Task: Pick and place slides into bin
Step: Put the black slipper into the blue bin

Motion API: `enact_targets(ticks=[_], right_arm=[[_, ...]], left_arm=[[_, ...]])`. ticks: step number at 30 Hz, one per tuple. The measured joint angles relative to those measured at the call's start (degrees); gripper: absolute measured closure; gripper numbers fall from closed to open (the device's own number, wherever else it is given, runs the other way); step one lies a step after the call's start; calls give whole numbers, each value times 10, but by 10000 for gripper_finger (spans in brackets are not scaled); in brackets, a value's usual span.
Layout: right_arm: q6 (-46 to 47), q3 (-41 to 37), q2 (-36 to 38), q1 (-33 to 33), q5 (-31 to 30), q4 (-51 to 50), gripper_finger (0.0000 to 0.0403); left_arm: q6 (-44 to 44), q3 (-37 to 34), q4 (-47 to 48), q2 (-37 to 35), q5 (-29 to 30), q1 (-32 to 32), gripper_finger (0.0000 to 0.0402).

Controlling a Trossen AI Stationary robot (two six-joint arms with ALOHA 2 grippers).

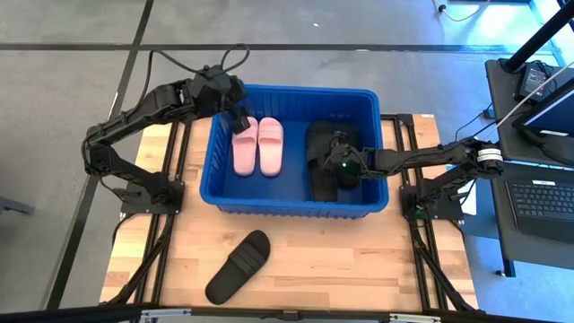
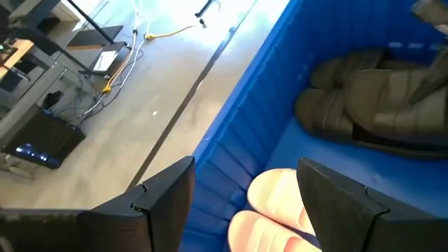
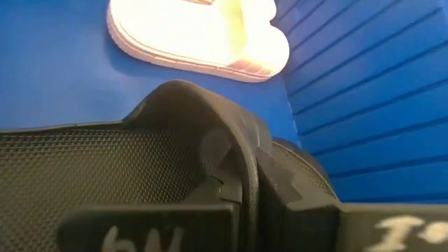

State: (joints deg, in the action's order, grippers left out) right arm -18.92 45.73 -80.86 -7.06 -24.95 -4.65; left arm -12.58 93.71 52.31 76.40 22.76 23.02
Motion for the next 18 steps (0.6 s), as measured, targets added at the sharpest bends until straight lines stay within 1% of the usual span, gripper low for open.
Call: enact_targets(ticks=[3, 7, 13, 18], right_arm=[[18, -4, 0, 6, 2, 0, 385], [19, -5, 0, 12, 1, -1, 385], [52, -13, 0, 2, 38, -7, 380], [54, -33, 1, -2, 47, 5, 382]], left_arm=[[0, 0, 5, 0, 0, 7, 156], [0, 0, 11, 0, 0, 16, 155], [0, 1, 13, 0, 0, 27, 155], [-1, 1, 13, 1, 0, 27, 156]])
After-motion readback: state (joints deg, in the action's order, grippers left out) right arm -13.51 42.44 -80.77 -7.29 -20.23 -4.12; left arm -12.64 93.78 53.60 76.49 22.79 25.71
